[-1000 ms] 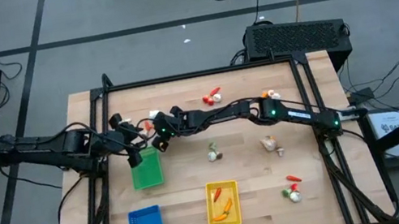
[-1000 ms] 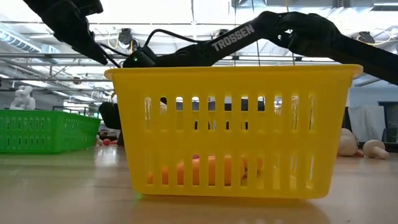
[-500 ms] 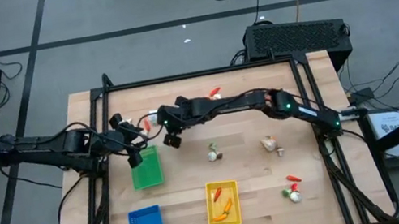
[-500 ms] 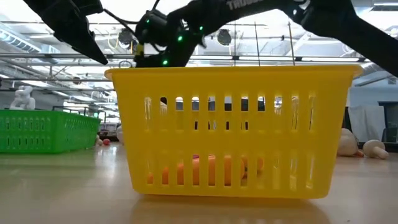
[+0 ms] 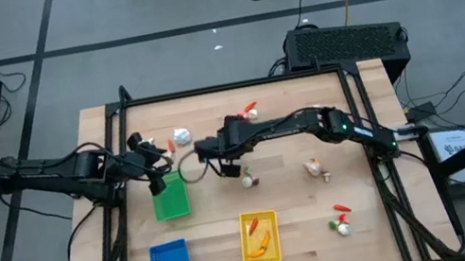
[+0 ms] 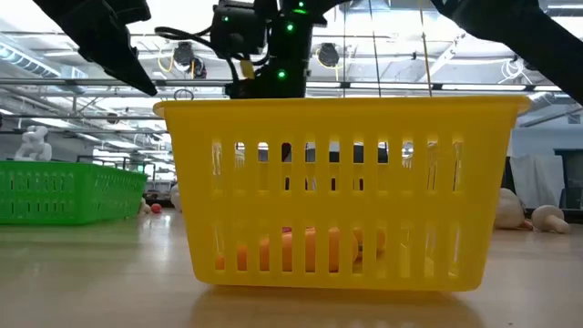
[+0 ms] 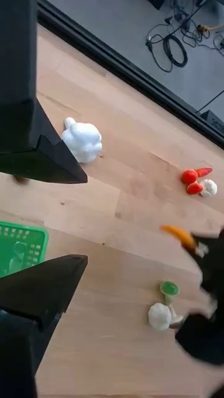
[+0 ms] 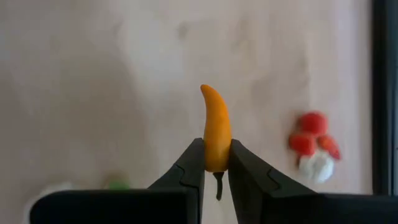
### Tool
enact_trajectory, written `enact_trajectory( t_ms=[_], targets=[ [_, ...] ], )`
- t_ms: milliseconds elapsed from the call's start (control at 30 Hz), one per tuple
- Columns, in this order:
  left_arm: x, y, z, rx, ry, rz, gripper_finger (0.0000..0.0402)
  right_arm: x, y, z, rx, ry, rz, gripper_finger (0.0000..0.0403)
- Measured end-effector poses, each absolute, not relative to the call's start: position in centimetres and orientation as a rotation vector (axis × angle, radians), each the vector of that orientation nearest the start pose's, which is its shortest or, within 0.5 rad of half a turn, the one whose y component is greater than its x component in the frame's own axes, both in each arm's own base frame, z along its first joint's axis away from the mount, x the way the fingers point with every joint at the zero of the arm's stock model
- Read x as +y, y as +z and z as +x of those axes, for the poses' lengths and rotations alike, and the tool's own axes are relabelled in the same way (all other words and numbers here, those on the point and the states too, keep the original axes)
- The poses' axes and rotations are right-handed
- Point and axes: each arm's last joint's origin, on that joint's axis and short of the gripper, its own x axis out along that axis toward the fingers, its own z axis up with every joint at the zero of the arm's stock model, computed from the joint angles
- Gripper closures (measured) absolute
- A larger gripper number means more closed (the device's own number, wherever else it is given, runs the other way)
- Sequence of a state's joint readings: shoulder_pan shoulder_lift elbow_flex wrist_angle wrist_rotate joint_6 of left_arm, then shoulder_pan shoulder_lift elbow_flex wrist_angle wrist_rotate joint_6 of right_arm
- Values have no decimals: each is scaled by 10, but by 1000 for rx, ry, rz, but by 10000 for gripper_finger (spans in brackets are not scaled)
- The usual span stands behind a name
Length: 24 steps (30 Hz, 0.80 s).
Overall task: Sort produce into baskets
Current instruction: Put the yellow chili pepper into the yellow basket
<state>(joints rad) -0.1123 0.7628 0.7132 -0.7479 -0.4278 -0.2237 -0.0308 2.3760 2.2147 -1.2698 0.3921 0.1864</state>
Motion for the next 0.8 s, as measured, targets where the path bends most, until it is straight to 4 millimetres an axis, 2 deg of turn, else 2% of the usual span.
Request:
enact_trajectory(
  t_ms=[67,133,267,400,500,667,800],
  targets=[
    [-4,266,143,738,382,6,196,-14,213,471,1410,-456,-132,358],
    [-4,266,143,735,379,16,196,-2,221,467,1411,-435,-152,358],
    [-3,268,144,714,418,44,196,20,250,454,1354,-397,-174,358],
    [-2,270,145,687,430,51,196,35,271,423,1300,-385,-161,358],
    [-3,271,148,663,426,53,196,43,274,391,1240,-354,-119,358],
    [-3,276,151,614,415,61,196,72,275,346,1047,-50,84,358],
    [-4,281,155,549,404,68,196,103,277,325,896,208,155,358]
  ],
)
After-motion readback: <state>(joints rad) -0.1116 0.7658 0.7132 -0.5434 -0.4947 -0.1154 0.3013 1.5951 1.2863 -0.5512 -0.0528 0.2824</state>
